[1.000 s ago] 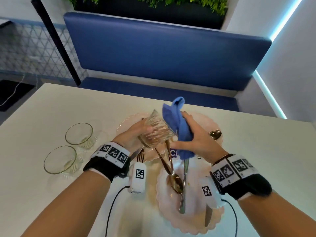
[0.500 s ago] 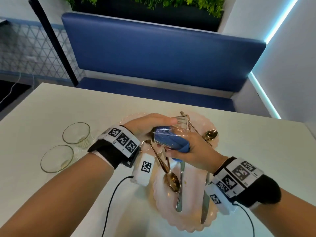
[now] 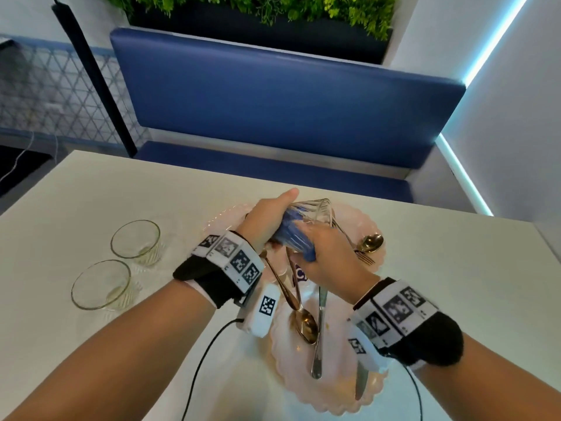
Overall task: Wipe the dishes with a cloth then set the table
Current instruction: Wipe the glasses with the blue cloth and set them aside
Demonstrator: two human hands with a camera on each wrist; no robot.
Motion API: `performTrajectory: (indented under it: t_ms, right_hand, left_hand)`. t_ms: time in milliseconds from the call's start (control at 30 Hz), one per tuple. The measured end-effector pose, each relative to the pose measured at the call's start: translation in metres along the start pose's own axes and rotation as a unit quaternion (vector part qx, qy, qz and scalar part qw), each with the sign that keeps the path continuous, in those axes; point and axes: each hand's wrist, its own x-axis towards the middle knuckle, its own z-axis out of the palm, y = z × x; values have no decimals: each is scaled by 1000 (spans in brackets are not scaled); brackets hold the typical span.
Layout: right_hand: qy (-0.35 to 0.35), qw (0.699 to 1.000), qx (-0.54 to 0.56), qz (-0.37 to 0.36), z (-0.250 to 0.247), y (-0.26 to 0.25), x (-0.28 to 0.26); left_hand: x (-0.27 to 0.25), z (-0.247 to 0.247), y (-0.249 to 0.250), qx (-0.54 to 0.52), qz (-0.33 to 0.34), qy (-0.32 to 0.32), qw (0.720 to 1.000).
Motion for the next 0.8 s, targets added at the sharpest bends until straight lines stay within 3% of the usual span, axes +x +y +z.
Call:
performTrajectory:
  t_ms: [67, 100, 167, 200, 233, 267, 300, 333, 367, 400, 433, 467, 533, 600, 633, 700, 733, 767, 800]
  right_hand:
    - [-9, 980, 189, 62, -7, 0, 2]
    - [-20, 946, 309, 95, -10, 2, 2]
    - [-58, 848, 507, 145, -14, 3, 0]
    - [-73, 811, 560, 157, -14, 3, -1]
    - [-76, 797, 577, 163, -14, 3, -2]
    - [-68, 804, 567, 164, -13, 3, -3]
    - [-48, 832, 530, 156, -12, 3, -3]
    - [-22, 871, 471, 140, -10, 4, -4]
    - [1, 912, 393, 117, -9, 6, -5]
    - [16, 950, 301, 84, -8, 6, -6]
    - [18, 977, 208, 45, -6, 5, -7]
    - [13, 990, 140, 9, -5, 5, -7]
    - [-9, 994, 101, -29, -4, 3, -6]
    - [-48, 971, 232, 14, -8, -1, -6]
    - [-59, 929, 361, 55, -12, -2, -5]
    - [-74, 811, 573, 96, -16, 1, -6]
    - [-71, 780, 614, 98, -15, 2, -6]
    - [-64, 772, 624, 101, -13, 2, -6]
    - [-47, 783, 612, 104, -9, 2, -6]
  left_hand:
    - [-2, 5, -5, 33, 173, 57, 983]
    - [-5, 6, -8, 67, 266, 80, 958]
    - [-11, -2, -15, 123, 421, 98, 894]
    - [-11, -4, -19, 147, 465, 97, 868]
    - [-12, -11, -21, 155, 493, 87, 852]
    - [-6, -5, -22, 152, 485, 66, 859]
    - [-1, -2, -24, 165, 446, 59, 878]
    - [2, 5, -24, 221, 356, 86, 904]
    - [6, 10, -23, 289, 209, 127, 925]
    - [7, 10, -21, 286, 32, 127, 949]
    - [1, 9, -13, 139, -73, 65, 985]
    - [1, 4, -9, -16, -93, -11, 996]
    - [-10, -2, 3, -100, -34, -33, 994]
    - [-13, 0, 4, -75, 79, 15, 994]
    - [-15, 0, -1, -60, 163, 41, 984]
    - [-14, 4, -16, -17, 304, 48, 951]
    - [-12, 2, -23, -15, 341, 41, 939]
    - [-12, 1, -28, -21, 355, 30, 934]
    - [-10, 0, -32, -26, 352, 29, 935]
